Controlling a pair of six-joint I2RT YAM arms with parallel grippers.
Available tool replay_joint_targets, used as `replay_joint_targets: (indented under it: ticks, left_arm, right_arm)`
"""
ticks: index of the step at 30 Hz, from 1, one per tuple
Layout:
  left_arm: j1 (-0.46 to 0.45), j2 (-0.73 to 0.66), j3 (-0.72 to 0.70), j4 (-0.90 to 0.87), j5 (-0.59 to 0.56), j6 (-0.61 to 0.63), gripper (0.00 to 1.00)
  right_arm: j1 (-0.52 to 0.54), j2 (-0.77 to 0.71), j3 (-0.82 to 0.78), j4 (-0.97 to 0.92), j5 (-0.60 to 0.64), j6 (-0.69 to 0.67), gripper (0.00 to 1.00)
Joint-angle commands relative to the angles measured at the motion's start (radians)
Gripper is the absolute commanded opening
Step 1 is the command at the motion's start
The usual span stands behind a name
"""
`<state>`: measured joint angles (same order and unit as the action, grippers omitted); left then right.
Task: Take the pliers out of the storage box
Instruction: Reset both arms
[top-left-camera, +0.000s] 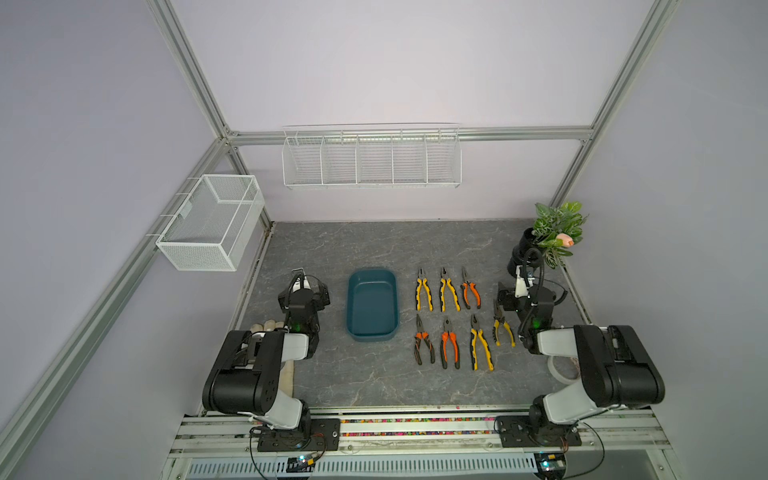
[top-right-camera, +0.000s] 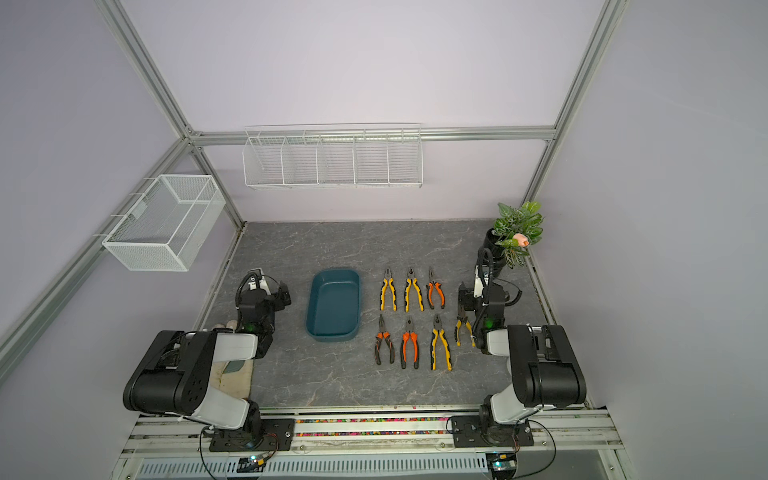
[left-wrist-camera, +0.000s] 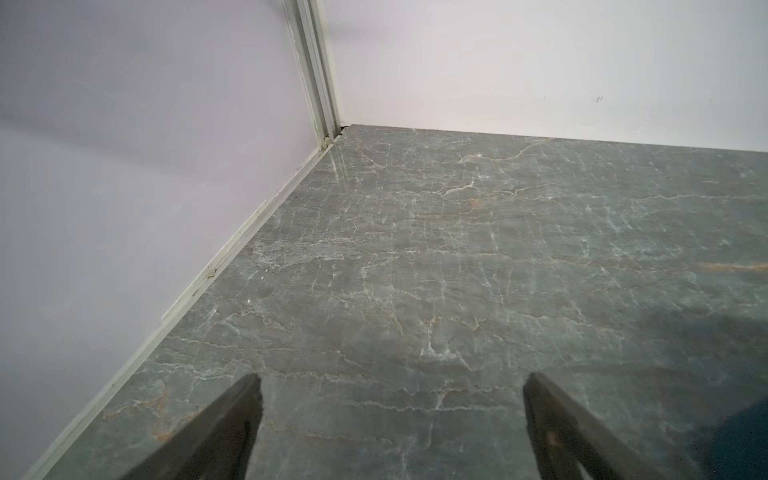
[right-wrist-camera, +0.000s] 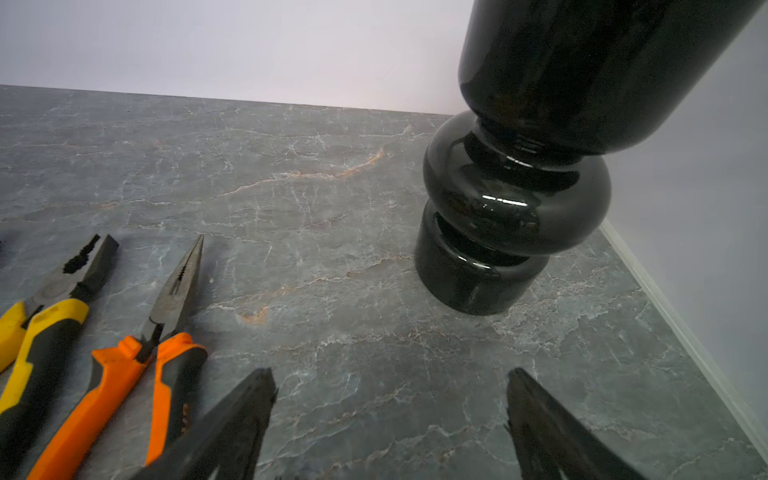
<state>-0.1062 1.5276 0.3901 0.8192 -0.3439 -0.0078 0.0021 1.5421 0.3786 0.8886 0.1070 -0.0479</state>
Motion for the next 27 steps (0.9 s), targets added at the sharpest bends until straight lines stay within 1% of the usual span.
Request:
replay_joint_targets:
  ticks: [1, 27]
  left_arm:
    - [0.039, -0.013, 0.046, -0.064, 0.090, -0.025, 0.99]
    - [0.039, -0.013, 0.044, -0.060, 0.091, -0.025, 0.99]
  right_arm:
    - [-0.002, -0.012, -0.004, -0.006, -0.013, 0.015, 0.89]
    - [-0.002, -0.011, -0.003, -0.009, -0.013, 0.017, 0.89]
